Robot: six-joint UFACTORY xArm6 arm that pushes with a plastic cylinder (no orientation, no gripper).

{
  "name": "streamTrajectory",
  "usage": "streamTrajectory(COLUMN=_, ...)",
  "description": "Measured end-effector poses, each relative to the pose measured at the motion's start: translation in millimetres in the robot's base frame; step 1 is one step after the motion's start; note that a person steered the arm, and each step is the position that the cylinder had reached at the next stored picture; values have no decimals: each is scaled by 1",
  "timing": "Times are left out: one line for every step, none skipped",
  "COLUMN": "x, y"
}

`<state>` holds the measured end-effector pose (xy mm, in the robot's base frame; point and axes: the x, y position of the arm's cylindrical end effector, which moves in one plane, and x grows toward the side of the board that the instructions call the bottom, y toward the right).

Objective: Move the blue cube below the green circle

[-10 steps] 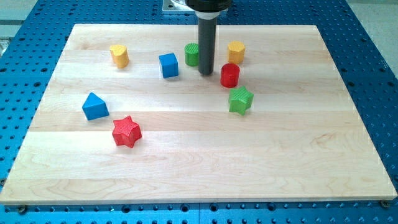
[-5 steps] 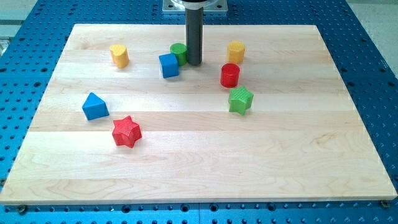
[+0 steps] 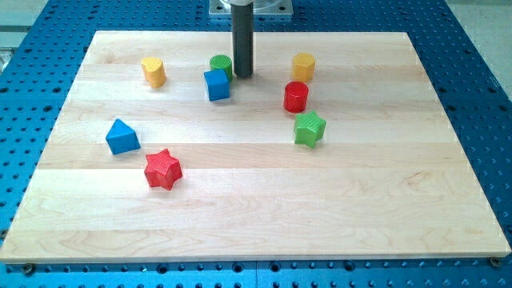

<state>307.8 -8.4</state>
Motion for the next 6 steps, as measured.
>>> streamTrajectory(x=8, y=-4)
streamTrajectory(x=7, y=-22)
streamTrajectory(x=3, y=-32)
streamTrajectory(x=6, y=-24)
streamTrajectory(x=33, y=-24)
streamTrajectory(x=62, y=-27)
